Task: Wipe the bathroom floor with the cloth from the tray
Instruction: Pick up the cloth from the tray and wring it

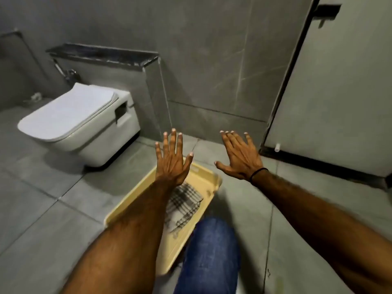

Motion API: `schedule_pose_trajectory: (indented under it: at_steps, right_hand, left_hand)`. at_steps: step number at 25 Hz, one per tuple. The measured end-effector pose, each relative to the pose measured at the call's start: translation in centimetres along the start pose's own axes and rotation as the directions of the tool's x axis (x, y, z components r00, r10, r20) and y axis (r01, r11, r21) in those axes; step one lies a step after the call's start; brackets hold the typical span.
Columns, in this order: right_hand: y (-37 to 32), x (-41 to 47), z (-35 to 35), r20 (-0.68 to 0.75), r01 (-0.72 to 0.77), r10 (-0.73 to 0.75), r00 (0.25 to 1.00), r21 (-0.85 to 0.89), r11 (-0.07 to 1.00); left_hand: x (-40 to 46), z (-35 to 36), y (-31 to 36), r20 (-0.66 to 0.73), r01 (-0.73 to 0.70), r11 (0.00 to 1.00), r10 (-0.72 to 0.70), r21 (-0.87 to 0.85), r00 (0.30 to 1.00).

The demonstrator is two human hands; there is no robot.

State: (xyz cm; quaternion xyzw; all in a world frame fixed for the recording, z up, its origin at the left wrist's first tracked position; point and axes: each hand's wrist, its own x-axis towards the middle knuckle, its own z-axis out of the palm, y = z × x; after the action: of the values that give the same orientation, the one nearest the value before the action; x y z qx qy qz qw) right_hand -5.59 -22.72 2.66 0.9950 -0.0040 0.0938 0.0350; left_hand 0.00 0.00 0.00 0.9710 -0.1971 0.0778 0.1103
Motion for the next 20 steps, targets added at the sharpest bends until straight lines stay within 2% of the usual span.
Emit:
schedule_pose_trajectory:
  at_steps: [3,6,10,14,16,18,20]
  right_hand:
    - [-3.8,1.1,5.1,0.083,0.152,-0.158,0.984,0.078,0.985]
    - [-6.4,1.5,10.6,0.234,0.159,-0.211,0.949,0.222,0.962]
    - [-8.4,2.4,16.3,0.482,-0.066,-0.137,0.866,0.380,0.923]
    - [-10.5,2.5,19.5,0.584,-0.206,-0.102,0.805,0.437,0.875]
    - [-11.6,2.7,19.9,0.624,-0.309,-0.061,0.779,0.467,0.829]
    - [-12.2,2.9,19.4,0.672,-0.423,-0.042,0.739,0.512,0.747]
    - [-12.1,3.1,18.2,0.709,-0.520,-0.064,0.703,0.573,0.634]
  left_hand:
    - [-3.5,5.1,-3.9,0.126,0.113,0.994,-0.113,0.013,0.986]
    - [-6.5,10.4,-6.4,0.243,0.192,0.981,-0.181,-0.024,0.953]
    - [-8.3,14.3,-8.1,0.356,0.399,0.913,-0.401,0.083,0.844]
    - [-7.5,14.7,-9.2,0.360,0.412,0.892,-0.453,0.188,0.816]
    - [-6.2,14.5,-9.5,0.400,0.522,0.849,-0.508,0.083,0.763]
    - [-5.2,14.3,-9.7,0.447,0.662,0.745,-0.567,-0.080,0.692]
    - [-4.5,13.5,-9.5,0.477,0.720,0.655,-0.569,-0.228,0.669]
